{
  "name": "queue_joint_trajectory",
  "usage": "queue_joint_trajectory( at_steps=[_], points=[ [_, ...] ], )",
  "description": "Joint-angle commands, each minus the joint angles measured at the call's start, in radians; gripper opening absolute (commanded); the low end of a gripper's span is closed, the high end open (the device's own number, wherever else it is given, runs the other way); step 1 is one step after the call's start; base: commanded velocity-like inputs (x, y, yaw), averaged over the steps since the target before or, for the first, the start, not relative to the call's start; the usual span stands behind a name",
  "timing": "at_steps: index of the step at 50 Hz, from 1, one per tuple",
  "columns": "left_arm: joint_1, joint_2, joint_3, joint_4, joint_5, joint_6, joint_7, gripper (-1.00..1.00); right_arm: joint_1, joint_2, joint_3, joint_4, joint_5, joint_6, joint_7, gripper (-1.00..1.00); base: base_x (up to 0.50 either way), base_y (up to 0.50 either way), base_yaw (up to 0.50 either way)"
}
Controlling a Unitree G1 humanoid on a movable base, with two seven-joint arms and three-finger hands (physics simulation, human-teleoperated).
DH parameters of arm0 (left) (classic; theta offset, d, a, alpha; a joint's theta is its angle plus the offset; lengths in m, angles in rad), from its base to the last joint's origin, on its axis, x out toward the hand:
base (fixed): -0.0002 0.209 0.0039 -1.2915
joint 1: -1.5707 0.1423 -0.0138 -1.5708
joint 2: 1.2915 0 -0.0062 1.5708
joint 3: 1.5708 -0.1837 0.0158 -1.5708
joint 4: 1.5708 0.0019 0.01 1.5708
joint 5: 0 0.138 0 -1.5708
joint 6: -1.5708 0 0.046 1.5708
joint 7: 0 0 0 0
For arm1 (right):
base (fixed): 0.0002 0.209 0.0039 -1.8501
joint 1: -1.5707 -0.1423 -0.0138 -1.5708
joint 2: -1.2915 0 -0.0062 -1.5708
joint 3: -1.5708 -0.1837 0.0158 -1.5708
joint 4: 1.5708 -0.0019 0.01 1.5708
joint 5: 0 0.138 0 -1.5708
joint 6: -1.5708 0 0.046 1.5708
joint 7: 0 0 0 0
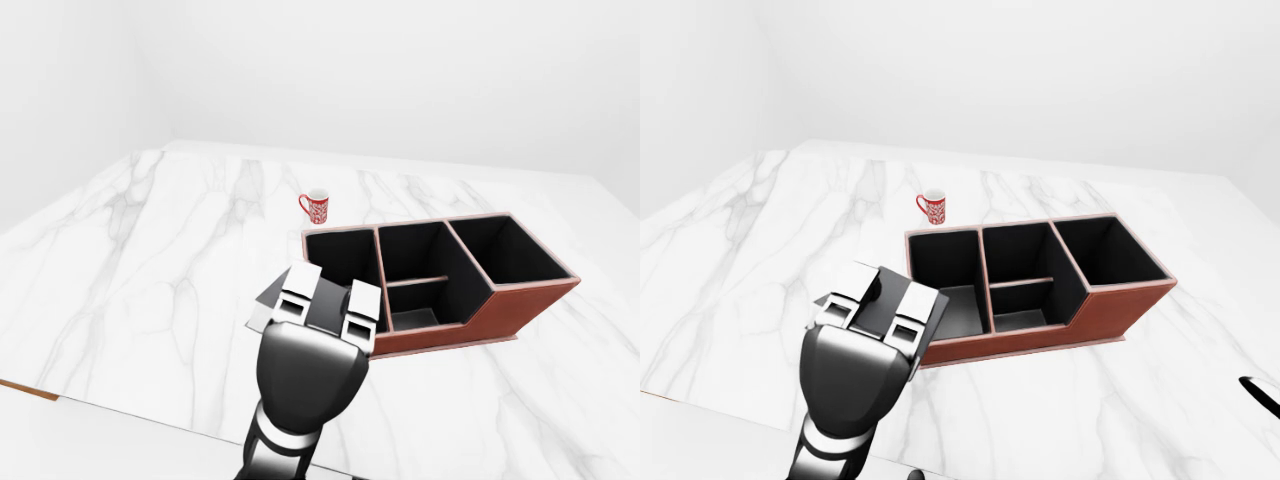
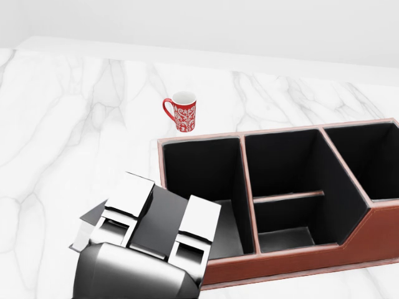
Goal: Pick up the book and place it in the left compartment of the caddy.
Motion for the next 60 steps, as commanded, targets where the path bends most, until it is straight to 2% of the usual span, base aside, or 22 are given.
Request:
queue_joint_trajectory(
  at_steps=[1, 9, 10, 13, 50, 51, 53, 54, 55, 60],
  points=[
    [-0.020, -0.005, -0.030, 0.010, -0.005, 0.000, 0.027, -1.00, 0.002, 0.000, -0.004, -0.011, -0.001, 0.000, -0.003, 1.00, 0.00, 0.00, 0.00],
    [0.003, 0.014, -0.045, -0.019, -0.007, 0.000, 0.029, -1.00, 0.000, 0.000, -0.001, -0.008, -0.002, 0.000, -0.003, 1.00, 0.00, 0.00, 0.00],
    [0.064, 0.061, -0.065, -0.015, -0.004, 0.000, 0.099, -1.00, 0.000, 0.000, -0.007, -0.014, 0.000, 0.000, -0.007, 1.00, 0.00, 0.00, 0.00],
    [0.067, 0.068, -0.070, -0.013, -0.005, 0.000, 0.104, -1.00, 0.000, 0.000, -0.008, -0.014, 0.000, 0.000, -0.007, 1.00, 0.00, 0.00, 0.00],
    [0.049, 0.066, -0.073, -0.006, -0.004, 0.000, 0.088, -1.00, 0.001, -0.001, -0.017, -0.025, 0.008, 0.000, -0.009, 1.00, 0.00, 0.00, 0.00],
    [0.011, 0.063, -0.087, 0.025, 0.012, 0.000, 0.053, -1.00, 0.000, 0.000, -0.015, -0.026, 0.005, 0.000, -0.007, 1.00, 0.00, 0.00, 0.00],
    [0.002, 0.068, -0.100, 0.028, 0.017, 0.000, 0.044, -1.00, 0.000, 0.001, -0.015, -0.026, 0.005, 0.000, -0.007, 1.00, 0.00, 0.00, 0.00],
    [-0.014, 0.043, -0.090, 0.045, 0.015, 0.000, 0.036, -1.00, -0.002, 0.003, -0.011, -0.018, -0.001, 0.000, -0.003, 1.00, 0.00, 0.00, 0.00],
    [-0.016, 0.039, -0.086, 0.046, 0.017, 0.000, 0.031, -1.00, -0.001, 0.003, -0.009, -0.017, -0.002, 0.000, -0.003, 1.00, 0.00, 0.00, 0.00],
    [-0.054, 0.040, -0.098, 0.075, 0.017, 0.000, 0.000, -1.00, -0.001, 0.002, -0.008, -0.012, -0.002, 0.000, -0.003, 1.00, 0.00, 0.00, 0.00]
  ],
)
